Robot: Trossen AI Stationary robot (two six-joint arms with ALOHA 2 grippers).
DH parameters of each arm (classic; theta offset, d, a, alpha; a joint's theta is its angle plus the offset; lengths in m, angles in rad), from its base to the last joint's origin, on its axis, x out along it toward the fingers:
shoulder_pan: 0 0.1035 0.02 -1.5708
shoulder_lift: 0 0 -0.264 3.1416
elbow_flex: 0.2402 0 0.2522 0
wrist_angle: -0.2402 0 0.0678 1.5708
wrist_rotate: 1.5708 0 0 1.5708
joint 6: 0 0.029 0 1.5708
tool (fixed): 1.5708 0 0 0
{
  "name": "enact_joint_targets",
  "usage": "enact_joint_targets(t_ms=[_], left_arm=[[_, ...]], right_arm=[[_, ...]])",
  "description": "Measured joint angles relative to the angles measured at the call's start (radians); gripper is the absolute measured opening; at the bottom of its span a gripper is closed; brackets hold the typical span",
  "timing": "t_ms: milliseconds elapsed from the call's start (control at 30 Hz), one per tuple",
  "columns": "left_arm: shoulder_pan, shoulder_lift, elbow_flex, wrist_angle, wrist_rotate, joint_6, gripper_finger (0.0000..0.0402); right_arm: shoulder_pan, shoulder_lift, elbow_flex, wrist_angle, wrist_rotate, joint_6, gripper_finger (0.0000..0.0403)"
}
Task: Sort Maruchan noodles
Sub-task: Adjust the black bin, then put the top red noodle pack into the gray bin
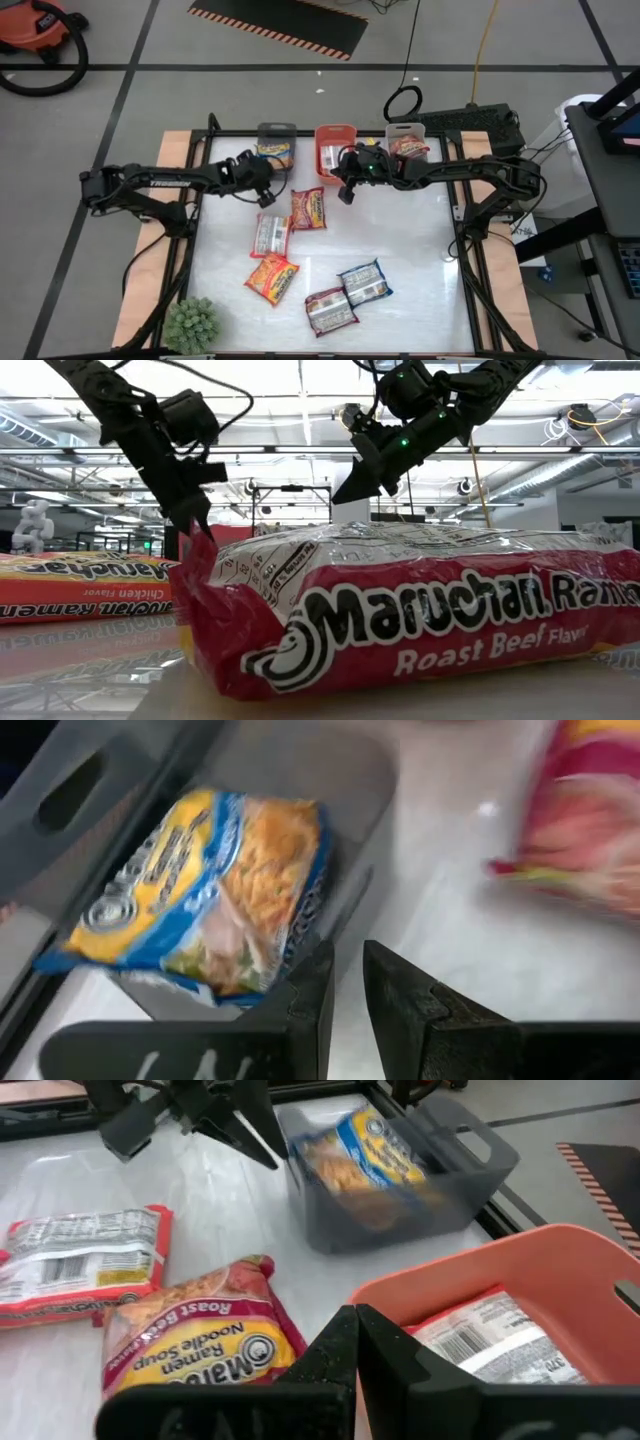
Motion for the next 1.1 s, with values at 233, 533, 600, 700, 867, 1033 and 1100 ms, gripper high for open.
enact_joint_targets(t_ms=[233, 533, 600, 700, 867, 1033, 1100], left_arm=[[-0.059, -0.119, 0.000, -0.049, 0.028, 0.024, 0.0065], [-0.122, -0.282, 0.000, -0.148, 0.030, 0.025, 0.0065], [-0.134, -0.307, 0.000, -0.156, 0.031, 0.020, 0.0065], [-0.150, -0.334, 0.000, -0.154, 0.032, -0.003, 0.0065], [-0.191, -0.349, 0.000, -0.138, 0.032, -0.029, 0.0065], [-0.239, -0.343, 0.000, -0.144, 0.032, -0.034, 0.0065], [-0.258, -0.343, 0.000, -0.148, 0.032, -0.037, 0.0065]], right_arm=[[0.046, 0.000, 0.000, 0.001, -0.001, -0.011, 0.0000], [0.139, 0.000, 0.000, 0.000, -0.052, 0.022, 0.0000], [0.162, 0.000, 0.000, 0.001, -0.051, 0.042, 0.0000], [0.197, 0.000, 0.000, 0.009, -0.043, 0.090, 0.0000], [0.260, 0.000, 0.000, 0.034, 0.062, 0.170, 0.0000], [0.307, 0.000, 0.000, 0.046, 0.121, 0.224, 0.0000], [0.319, 0.000, 0.000, 0.046, 0.138, 0.242, 0.0000]])
